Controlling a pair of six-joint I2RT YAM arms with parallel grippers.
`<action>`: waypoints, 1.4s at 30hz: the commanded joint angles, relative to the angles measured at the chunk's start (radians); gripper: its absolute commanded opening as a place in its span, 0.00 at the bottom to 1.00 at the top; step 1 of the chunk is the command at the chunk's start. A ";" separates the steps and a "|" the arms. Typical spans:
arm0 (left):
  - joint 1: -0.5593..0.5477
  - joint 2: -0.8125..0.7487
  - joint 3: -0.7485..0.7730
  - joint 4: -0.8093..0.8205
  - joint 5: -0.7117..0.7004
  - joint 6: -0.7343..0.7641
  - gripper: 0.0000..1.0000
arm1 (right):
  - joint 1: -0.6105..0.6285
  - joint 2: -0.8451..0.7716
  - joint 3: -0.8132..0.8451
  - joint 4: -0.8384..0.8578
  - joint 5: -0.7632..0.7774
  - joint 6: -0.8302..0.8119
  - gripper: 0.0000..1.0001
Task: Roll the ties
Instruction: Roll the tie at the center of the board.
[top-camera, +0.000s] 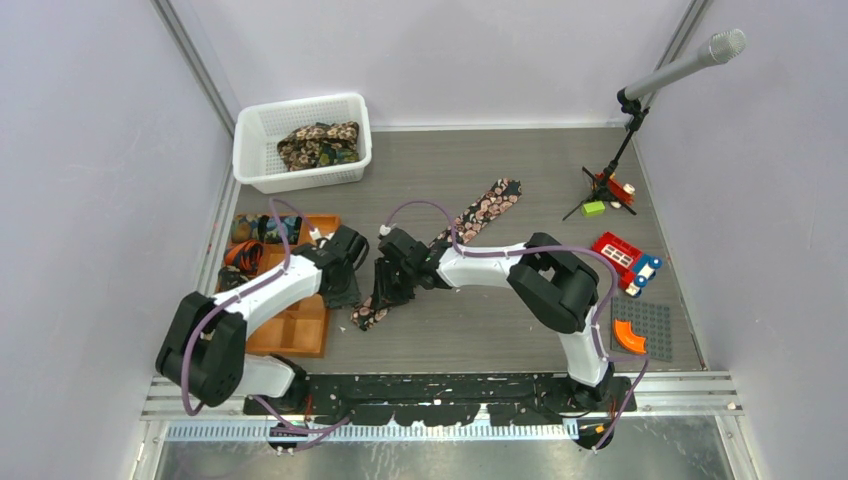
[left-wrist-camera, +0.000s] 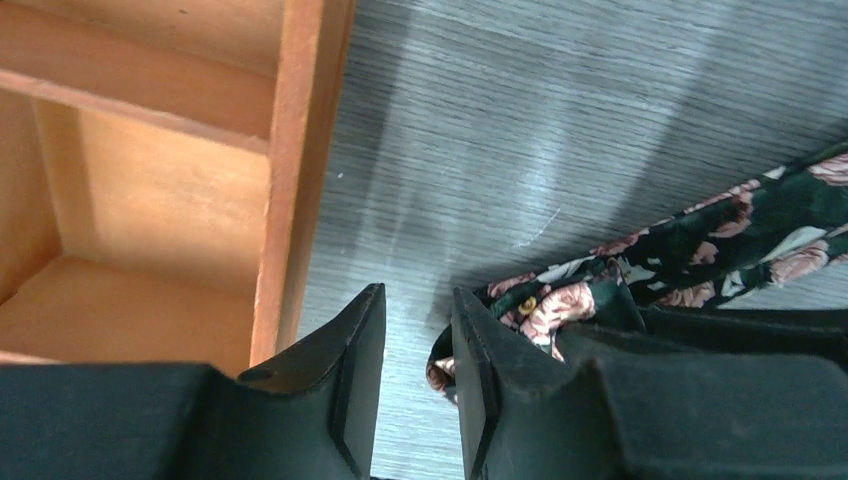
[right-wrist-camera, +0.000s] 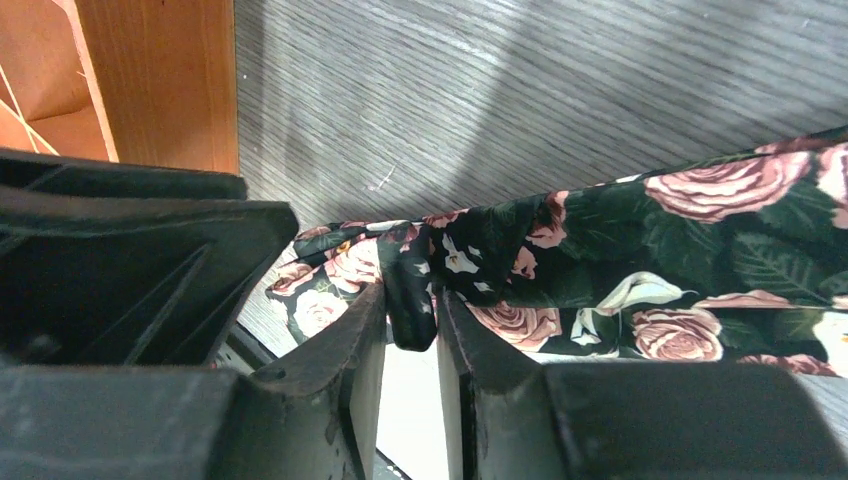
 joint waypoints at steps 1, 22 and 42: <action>-0.002 0.054 0.027 0.067 0.030 0.042 0.32 | 0.005 -0.067 -0.006 -0.023 0.039 -0.004 0.32; -0.004 0.117 0.000 0.123 0.110 0.049 0.27 | 0.026 -0.201 -0.022 -0.064 0.059 -0.037 0.50; -0.003 0.136 0.013 0.106 0.124 0.054 0.25 | 0.216 -0.115 -0.073 -0.110 0.328 -0.193 0.21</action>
